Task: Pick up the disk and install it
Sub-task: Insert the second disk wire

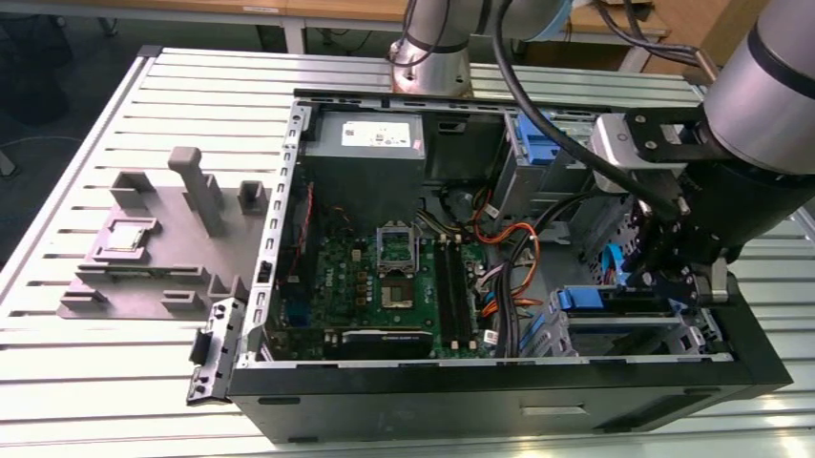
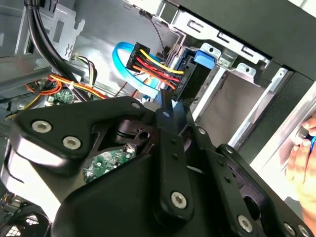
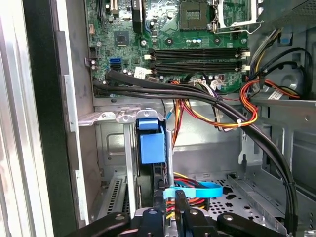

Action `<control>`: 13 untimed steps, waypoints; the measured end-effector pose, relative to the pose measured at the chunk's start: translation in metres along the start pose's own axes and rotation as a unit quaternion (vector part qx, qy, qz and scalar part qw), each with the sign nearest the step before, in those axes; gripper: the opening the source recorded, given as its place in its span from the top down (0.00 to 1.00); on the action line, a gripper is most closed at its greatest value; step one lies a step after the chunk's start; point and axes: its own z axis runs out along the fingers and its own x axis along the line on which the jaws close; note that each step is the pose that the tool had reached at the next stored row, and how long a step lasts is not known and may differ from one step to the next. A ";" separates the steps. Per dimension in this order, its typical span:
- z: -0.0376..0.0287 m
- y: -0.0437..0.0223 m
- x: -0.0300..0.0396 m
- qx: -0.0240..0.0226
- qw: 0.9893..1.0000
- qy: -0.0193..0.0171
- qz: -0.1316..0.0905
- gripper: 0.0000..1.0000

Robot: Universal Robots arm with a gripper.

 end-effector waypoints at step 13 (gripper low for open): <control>0.0039 -0.0028 0.0007 -0.009 1.000 -0.005 0.001 0.90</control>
